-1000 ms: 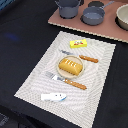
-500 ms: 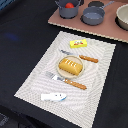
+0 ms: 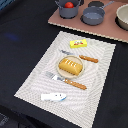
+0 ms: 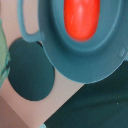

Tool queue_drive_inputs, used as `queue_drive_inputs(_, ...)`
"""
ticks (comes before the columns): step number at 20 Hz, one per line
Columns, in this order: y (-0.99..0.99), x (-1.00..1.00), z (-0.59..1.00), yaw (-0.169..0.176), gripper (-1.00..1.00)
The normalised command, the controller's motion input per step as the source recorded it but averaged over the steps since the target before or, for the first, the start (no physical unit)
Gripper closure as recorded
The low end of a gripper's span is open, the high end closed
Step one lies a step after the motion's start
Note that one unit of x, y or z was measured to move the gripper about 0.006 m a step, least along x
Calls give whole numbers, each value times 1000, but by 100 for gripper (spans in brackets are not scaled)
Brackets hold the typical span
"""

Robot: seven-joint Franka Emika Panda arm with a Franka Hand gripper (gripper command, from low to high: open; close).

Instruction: Interact with the objects in diverse but meaningful ways.

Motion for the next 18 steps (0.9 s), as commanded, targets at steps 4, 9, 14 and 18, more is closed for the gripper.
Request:
queue_drive_inputs(4,-235,772,606,-22,-100)
queue_drive_inputs(9,-367,739,197,0,-100)
queue_drive_inputs(14,-491,229,-39,114,-100)
queue_drive_inputs(18,-499,132,-29,171,-100)
